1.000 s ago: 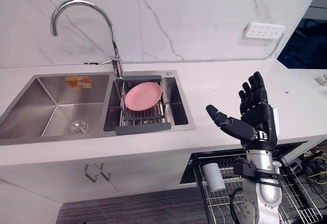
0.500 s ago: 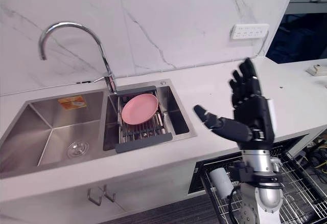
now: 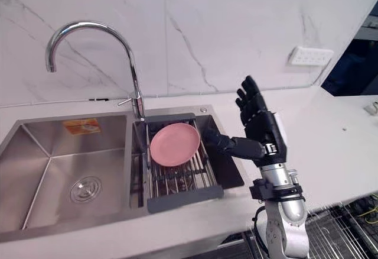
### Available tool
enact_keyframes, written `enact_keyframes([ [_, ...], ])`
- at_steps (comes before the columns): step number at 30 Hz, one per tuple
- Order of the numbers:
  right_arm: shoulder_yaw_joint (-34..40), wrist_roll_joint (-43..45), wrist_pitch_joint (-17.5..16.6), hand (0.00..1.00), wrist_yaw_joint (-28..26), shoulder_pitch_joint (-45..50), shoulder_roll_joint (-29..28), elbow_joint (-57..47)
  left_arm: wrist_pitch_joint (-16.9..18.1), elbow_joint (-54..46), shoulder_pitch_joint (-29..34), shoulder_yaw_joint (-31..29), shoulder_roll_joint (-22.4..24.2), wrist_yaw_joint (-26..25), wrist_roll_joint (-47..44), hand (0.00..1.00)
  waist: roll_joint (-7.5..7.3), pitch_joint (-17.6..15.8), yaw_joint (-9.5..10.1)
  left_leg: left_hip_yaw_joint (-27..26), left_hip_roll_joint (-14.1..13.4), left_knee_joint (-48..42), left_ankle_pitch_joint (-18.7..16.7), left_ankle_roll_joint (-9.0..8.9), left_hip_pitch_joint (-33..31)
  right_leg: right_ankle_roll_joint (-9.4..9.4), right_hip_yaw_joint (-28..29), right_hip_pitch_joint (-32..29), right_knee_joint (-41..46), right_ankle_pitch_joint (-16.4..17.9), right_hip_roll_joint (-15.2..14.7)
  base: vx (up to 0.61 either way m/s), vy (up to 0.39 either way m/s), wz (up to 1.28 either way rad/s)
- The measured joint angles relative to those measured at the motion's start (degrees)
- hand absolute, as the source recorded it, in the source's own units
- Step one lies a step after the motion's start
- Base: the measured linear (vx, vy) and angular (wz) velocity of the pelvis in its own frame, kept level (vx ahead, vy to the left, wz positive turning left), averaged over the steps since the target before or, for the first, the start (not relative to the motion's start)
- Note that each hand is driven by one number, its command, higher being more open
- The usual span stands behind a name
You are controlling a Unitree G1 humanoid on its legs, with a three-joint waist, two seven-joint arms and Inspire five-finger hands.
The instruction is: Walk over to the sink, pick up the cup, carry it to the dishwasher, place the cup inside the dishwasher, then close the dishwasher door
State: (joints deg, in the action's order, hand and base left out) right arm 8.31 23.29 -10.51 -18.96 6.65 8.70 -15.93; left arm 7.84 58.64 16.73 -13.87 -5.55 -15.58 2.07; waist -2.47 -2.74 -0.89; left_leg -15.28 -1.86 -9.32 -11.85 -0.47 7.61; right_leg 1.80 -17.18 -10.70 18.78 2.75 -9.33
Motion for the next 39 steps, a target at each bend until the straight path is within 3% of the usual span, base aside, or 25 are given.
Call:
enact_keyframes([
  [1, -0.17, 0.02, -0.45, 1.0, 0.01, -0.02, 0.24, 0.62, -0.1, 0.34, 0.36, -1.1, -0.24, -0.06, -0.27, 1.0, -0.19, 0.13, 0.06, 0.46, 0.0, -0.82, -1.17, -1.02, 1.11, -0.74, -1.68, 3.14, -2.05, -1.56, 0.07, 0.24, -0.096, 0.17],
  [2, 2.7, 0.21, -0.72, 1.0, 3.07, -3.86, 0.53, 1.8, 0.79, -0.09, -1.98, -0.83, 0.81, 0.65, 0.07, 1.0, -0.07, -4.37, 0.16, 1.03, -1.16, 1.6, -0.39, -0.1, 0.92, -0.53, -1.57, 11.34, -23.62, -12.65, 5.05, 0.19, -0.074, 0.14],
  [8, 2.69, 0.28, -0.71, 1.0, 3.18, -3.85, 0.5, 1.8, 0.61, -0.06, -1.96, -0.82, 0.68, 1.74, -1.07, 1.0, -0.05, -4.39, 0.16, 1.09, -1.23, 1.59, -0.38, -0.1, 0.8, -0.53, -1.65, 11.33, -23.66, -12.65, 5.04, 0.0, 0.0, 0.0],
  [15, 2.53, -1.62, 0.29, 1.0, 3.31, -3.2, 0.89, -1.38, -6.39, 0.66, -3.78, 0.08, -1.48, 10.68, -9.03, 1.0, 0.17, -4.53, 0.3, 1.1, -1.43, 1.57, -0.11, -0.36, 0.39, -0.53, -1.92, 10.92, -23.7, -12.67, 5.07, 0.0, 0.0, 0.0],
  [20, -1.42, -26.18, 0.23, 1.0, 3.43, -3.97, 14.34, -12.12, -12.49, 2.96, -5.95, 2.47, -4.68, 16.8, -11.72, 1.0, 0.27, -5.13, 1.44, 1.09, -1.43, 1.73, -0.07, -0.43, 3.43, -0.49, -1.99, 13.99, -23.98, -12.72, 5.05, -0.03, 0.01, 0.0],
  [21, -1.89, -27.79, 0.18, 1.0, 3.18, -4.39, 15.29, -12.91, -12.72, 3.03, -5.94, 2.59, -4.78, 16.91, -11.71, 1.0, 0.17, -5.16, 1.44, 1.08, -1.42, 1.76, -0.07, -0.43, 3.78, -0.47, -1.96, 14.34, -23.97, -12.72, 5.04, -0.06, 0.012, 0.01],
  [27, -4.82, -38.31, 0.72, 1.0, -4.03, -6.12, 17.36, -17.91, -13.65, 2.65, -5.96, 1.88, -5.09, 17.45, -11.51, 1.0, -0.65, -5.55, 1.66, 0.99, -1.15, 1.55, 0.08, -0.23, 3.98, 0.11, -1.86, 14.88, -23.99, -12.62, 4.71, -0.07, 0.002, -0.01],
  [30, -7.3, -44.6, 2.98, 1.0, -8.0, -6.14, 18.93, -18.03, -14.05, 2.22, -5.98, 1.74, -5.06, 17.47, -11.01, 1.0, -0.61, -5.59, 1.68, 1.18, -1.23, 1.84, 0.42, -0.37, 3.97, 0.11, -2.01, 14.84, -23.99, -12.64, 4.78, 0.01, 0.004, 0.02],
  [39, -13.38, -59.62, 2.8, 1.0, -10.51, -8.5, 19.59, -15.8, -16.04, 1.7, -6.38, 1.37, -5.14, 18.05, -10.95, 1.0, -0.59, -5.55, 1.87, 1.55, -1.08, 2.93, 0.72, -0.37, 3.91, -0.23, -2.35, 14.51, -24.02, -12.9, 4.73, 0.03, 0.02, 0.02],
])
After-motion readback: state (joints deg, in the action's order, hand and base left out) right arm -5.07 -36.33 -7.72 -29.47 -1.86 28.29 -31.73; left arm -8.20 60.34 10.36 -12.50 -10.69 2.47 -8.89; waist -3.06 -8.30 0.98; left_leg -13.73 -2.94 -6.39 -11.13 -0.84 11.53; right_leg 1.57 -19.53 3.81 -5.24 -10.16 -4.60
